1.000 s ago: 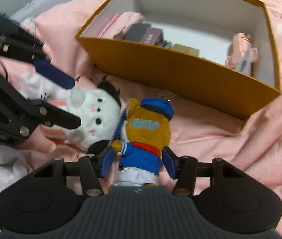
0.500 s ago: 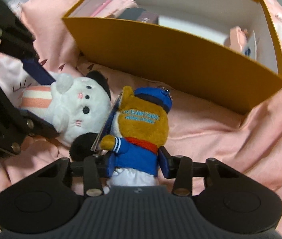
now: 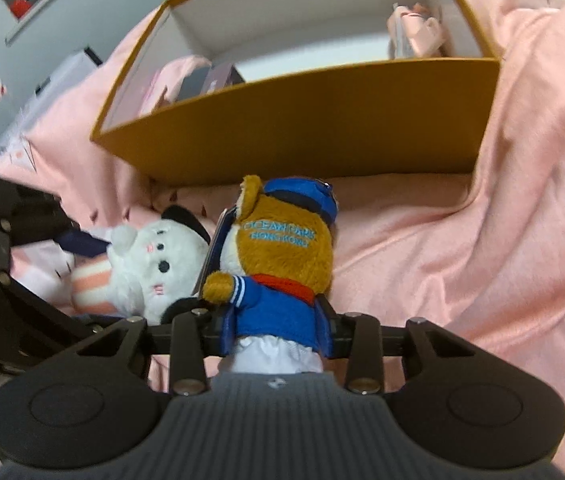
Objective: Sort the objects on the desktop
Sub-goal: 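Grasp the brown bear plush with right tool while left tool grasps the white panda plush, then lift both plush keychains and carry them over the orange box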
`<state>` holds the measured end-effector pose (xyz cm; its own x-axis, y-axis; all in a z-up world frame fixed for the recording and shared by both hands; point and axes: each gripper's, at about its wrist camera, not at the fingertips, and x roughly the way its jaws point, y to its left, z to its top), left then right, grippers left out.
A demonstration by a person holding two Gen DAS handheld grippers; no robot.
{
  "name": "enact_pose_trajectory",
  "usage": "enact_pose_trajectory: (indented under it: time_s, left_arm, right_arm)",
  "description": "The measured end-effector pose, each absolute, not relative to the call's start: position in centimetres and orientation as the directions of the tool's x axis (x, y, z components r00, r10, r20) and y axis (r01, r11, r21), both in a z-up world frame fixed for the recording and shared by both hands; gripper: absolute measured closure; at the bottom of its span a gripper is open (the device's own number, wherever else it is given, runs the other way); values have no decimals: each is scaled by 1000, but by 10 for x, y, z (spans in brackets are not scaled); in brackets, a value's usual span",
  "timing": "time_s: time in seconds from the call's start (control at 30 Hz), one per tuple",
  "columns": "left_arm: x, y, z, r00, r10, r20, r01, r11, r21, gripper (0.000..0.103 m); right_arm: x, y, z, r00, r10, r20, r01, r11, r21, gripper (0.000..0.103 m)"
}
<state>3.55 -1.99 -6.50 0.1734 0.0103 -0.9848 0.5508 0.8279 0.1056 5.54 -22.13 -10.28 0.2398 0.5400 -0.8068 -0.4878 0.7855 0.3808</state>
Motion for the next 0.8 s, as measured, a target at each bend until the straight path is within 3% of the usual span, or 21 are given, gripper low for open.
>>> enact_pose_trajectory:
  time_s: [0.37, 0.8]
  left_arm:
    - [38, 1, -19, 240, -149, -959, 357, 933, -55, 37]
    - [52, 27, 48, 414, -292, -862, 247, 948, -202, 38]
  right_arm:
    - [46, -223, -64, 302, 620, -725, -489, 753, 441, 63]
    - [49, -242, -4, 409, 734, -543, -502, 677, 537, 64]
